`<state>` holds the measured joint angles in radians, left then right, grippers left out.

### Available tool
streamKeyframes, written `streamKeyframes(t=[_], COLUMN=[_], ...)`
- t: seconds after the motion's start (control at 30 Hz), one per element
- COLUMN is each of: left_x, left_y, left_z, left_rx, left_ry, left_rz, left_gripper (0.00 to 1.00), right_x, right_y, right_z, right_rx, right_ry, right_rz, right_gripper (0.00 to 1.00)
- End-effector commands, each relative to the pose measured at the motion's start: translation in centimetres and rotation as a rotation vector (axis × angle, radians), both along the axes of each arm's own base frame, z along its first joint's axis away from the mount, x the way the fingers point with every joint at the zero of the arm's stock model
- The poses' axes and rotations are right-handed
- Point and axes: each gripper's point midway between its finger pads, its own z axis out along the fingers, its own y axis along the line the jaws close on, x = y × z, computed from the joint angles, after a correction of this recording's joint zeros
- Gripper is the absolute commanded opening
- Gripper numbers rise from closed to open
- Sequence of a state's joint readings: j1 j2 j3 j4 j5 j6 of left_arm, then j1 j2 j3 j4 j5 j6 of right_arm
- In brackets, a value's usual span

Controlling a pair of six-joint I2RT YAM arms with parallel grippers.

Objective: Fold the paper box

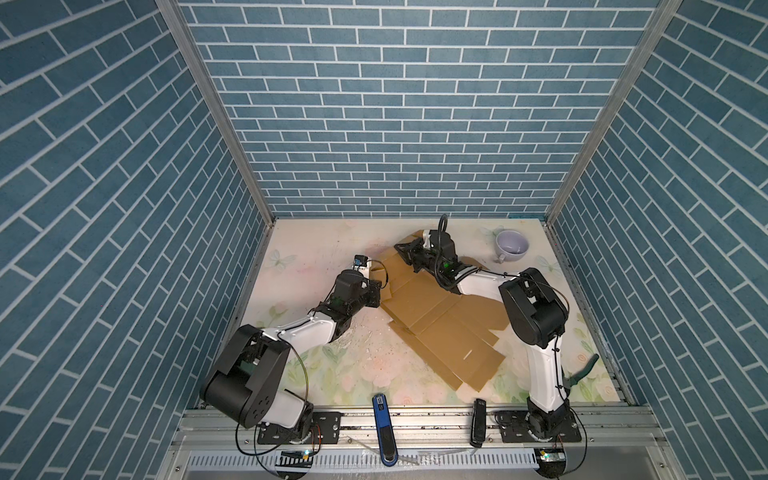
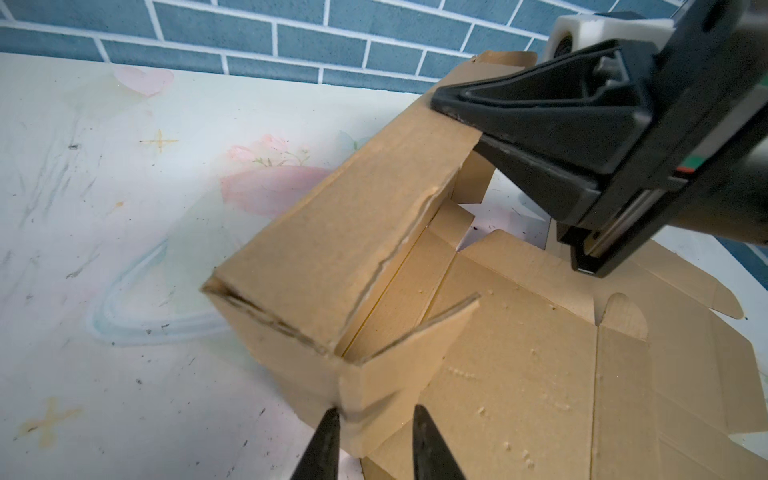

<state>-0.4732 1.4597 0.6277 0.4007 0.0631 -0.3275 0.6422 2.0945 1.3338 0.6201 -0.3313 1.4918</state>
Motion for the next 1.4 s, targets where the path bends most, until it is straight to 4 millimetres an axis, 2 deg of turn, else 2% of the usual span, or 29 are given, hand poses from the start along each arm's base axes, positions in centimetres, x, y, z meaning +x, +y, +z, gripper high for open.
streamKeyframes(t=[0.0,0.23,0.63,0.97,1.37], left_x=[-0.4,-0.8,-1.5,-2.0,-0.2], left_y=[0.1,-0.1,0.7,-0.4,-1.0], left_z=[-0.3,-0.6,-0.9,-1.9,-3.1], left_rx=[0.010,0.023,0.028,0.012,0.041], left_ry=[-0.001,0.004,-0.003,0.010,0.012], left_rz=[0.030,0.047,0.117,0.107,0.133], left_gripper=[0.35,0.36,0.42,0.45,0.44], right_x=[-1.0,-1.5,-2.5,-3.0,-3.3], right_y=[-0.1,-0.5,-1.3,-2.0,-2.1], right_z=[2.0,1.5,0.3,-0.9,-1.2], right_rx=[0.032,0.037,0.039,0.032,0.032], right_ry=[-0.082,-0.079,-0.089,-0.083,-0.080], right_rz=[0.030,0.028,0.023,0.012,0.016], right_gripper=[0.00,0.00,0.00,0.00,0.00])
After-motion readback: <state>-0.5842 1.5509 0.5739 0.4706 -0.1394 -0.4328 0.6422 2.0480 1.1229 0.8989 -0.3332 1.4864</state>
